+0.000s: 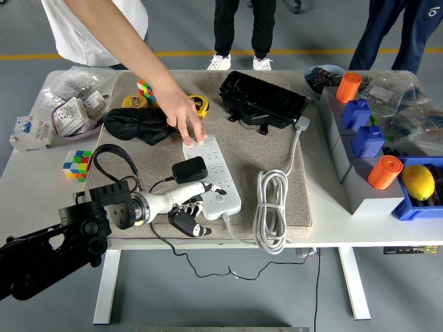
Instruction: Put the plug near the board,insert it into the board,press the button,pull the plug out
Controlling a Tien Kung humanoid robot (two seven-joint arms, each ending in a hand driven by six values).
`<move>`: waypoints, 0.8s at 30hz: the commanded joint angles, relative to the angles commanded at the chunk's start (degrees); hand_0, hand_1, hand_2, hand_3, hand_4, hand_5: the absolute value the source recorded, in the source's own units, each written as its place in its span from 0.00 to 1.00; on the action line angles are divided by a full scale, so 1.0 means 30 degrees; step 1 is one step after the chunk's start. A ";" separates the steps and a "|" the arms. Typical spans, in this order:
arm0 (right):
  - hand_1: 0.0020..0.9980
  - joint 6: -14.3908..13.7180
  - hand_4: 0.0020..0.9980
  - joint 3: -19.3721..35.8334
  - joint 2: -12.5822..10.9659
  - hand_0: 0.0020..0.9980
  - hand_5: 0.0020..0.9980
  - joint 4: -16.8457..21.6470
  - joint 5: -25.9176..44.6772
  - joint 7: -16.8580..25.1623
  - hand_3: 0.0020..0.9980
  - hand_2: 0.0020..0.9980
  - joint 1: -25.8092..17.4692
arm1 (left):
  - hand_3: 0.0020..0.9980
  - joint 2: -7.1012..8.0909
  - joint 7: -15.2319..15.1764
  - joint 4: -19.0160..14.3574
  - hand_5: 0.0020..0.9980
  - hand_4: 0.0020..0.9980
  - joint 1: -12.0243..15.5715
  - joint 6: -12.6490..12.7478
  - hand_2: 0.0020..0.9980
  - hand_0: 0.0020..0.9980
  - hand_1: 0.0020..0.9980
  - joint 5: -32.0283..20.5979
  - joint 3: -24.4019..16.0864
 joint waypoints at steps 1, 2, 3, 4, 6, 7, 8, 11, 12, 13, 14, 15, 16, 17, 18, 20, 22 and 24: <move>0.62 0.0002 0.62 0.0004 0.0002 0.62 0.12 0.0004 -0.0004 0.0000 0.54 0.58 0.0000 | 0.94 -0.0017 0.0013 0.0039 0.00 0.77 -0.0016 -0.0002 0.14 0.04 0.10 0.0008 0.0053; 0.62 0.0002 0.62 0.0008 0.0002 0.62 0.12 0.0008 -0.0006 0.0002 0.54 0.58 -0.0001 | 0.94 -0.0037 0.0013 0.0091 0.00 0.77 -0.0037 0.0003 0.14 0.04 0.10 -0.0027 0.0106; 0.62 0.0002 0.62 0.0002 0.0001 0.62 0.12 0.0006 -0.0001 0.0006 0.54 0.58 -0.0006 | 0.94 -0.0074 0.0007 0.0181 0.00 0.77 -0.0062 0.0006 0.14 0.04 0.10 -0.0080 0.0164; 0.62 0.0001 0.62 -0.0006 -0.0002 0.62 0.12 0.0001 -0.0001 0.0007 0.54 0.58 -0.0012 | 0.94 -0.0126 -0.0004 0.0284 0.00 0.77 -0.0081 0.0009 0.14 0.04 0.10 -0.0052 0.0196; 0.62 0.0001 0.63 0.0000 -0.0011 0.62 0.12 0.0003 0.0000 0.0011 0.54 0.58 0.0005 | 0.93 -0.0186 0.0021 0.0401 0.00 0.77 -0.0112 0.0007 0.14 0.04 0.10 -0.0015 0.0196; 0.62 0.0002 0.63 0.0012 -0.0011 0.62 0.12 0.0001 0.0000 0.0011 0.54 0.58 0.0007 | 0.93 -0.0202 0.0044 0.0427 0.00 0.77 -0.0125 0.0001 0.14 0.04 0.10 0.0012 0.0209; 0.62 -0.0001 0.63 0.0035 -0.0001 0.62 0.12 -0.0004 0.0004 0.0016 0.54 0.58 0.0006 | 0.93 -0.0225 0.0073 0.0483 0.00 0.77 -0.0159 -0.0003 0.14 0.04 0.10 0.0045 0.0256; 0.62 0.0000 0.63 0.0086 0.0002 0.62 0.12 0.0011 -0.0009 0.0020 0.54 0.58 0.0010 | 0.93 -0.0263 0.0116 0.0640 0.00 0.77 -0.0215 -0.0001 0.14 0.04 0.10 0.0121 0.0340; 0.62 -0.0002 0.62 0.0113 0.0006 0.62 0.12 0.0014 0.0000 0.0025 0.54 0.58 0.0005 | 0.93 -0.0275 0.0106 0.0703 0.00 0.76 -0.0232 0.0028 0.14 0.04 0.10 0.0184 0.0379; 0.62 -0.0001 0.62 0.0117 0.0002 0.62 0.12 0.0018 -0.0007 0.0022 0.54 0.58 0.0003 | 0.93 -0.0283 0.0118 0.0762 0.00 0.76 -0.0245 0.0027 0.14 0.04 0.10 0.0166 0.0394; 0.62 0.0000 0.62 0.0116 0.0003 0.62 0.12 0.0014 -0.0004 0.0023 0.54 0.58 -0.0003 | 0.93 -0.0284 0.0170 0.0800 0.00 0.76 -0.0258 -0.0006 0.14 0.04 0.10 0.0215 0.0410; 0.62 -0.0001 0.62 0.0117 0.0005 0.62 0.12 0.0009 -0.0001 0.0024 0.54 0.58 -0.0008 | 0.93 -0.0273 0.0171 0.0835 0.00 0.76 -0.0267 -0.0003 0.14 0.04 0.10 0.0213 0.0430; 0.62 -0.0002 0.62 0.0119 0.0005 0.62 0.12 0.0008 -0.0001 0.0027 0.54 0.58 -0.0016 | 0.93 -0.0261 0.0171 0.0892 0.00 0.76 -0.0276 0.0004 0.14 0.04 0.10 0.0173 0.0449; 0.62 -0.0002 0.62 0.0114 0.0006 0.62 0.12 0.0005 -0.0003 0.0027 0.54 0.58 -0.0018 | 0.93 -0.0257 0.0185 0.0923 0.00 0.76 -0.0282 0.0000 0.14 0.04 0.10 0.0203 0.0454; 0.62 -0.0002 0.63 0.0107 0.0008 0.62 0.12 -0.0001 -0.0001 0.0026 0.54 0.58 -0.0018 | 0.93 -0.0251 0.0184 0.0946 0.00 0.76 -0.0288 0.0008 0.14 0.04 0.10 0.0245 0.0461; 0.62 0.0002 0.63 0.0115 0.0019 0.62 0.12 0.0004 -0.0007 0.0031 0.54 0.58 -0.0022 | 0.93 -0.0247 0.0224 0.0994 0.00 0.76 -0.0302 0.0004 0.14 0.04 0.10 0.0286 0.0475; 0.62 0.0002 0.63 0.0116 0.0023 0.62 0.12 0.0009 -0.0015 0.0034 0.54 0.58 -0.0022 | 0.93 -0.0242 0.0275 0.0997 0.00 0.76 -0.0302 -0.0029 0.14 0.04 0.10 0.0291 0.0493; 0.62 0.0005 0.63 0.0096 0.0018 0.62 0.12 0.0009 -0.0016 0.0033 0.54 0.58 -0.0029 | 0.93 -0.0241 0.0306 0.0985 0.00 0.76 -0.0286 -0.0053 0.14 0.04 0.10 0.0322 0.0523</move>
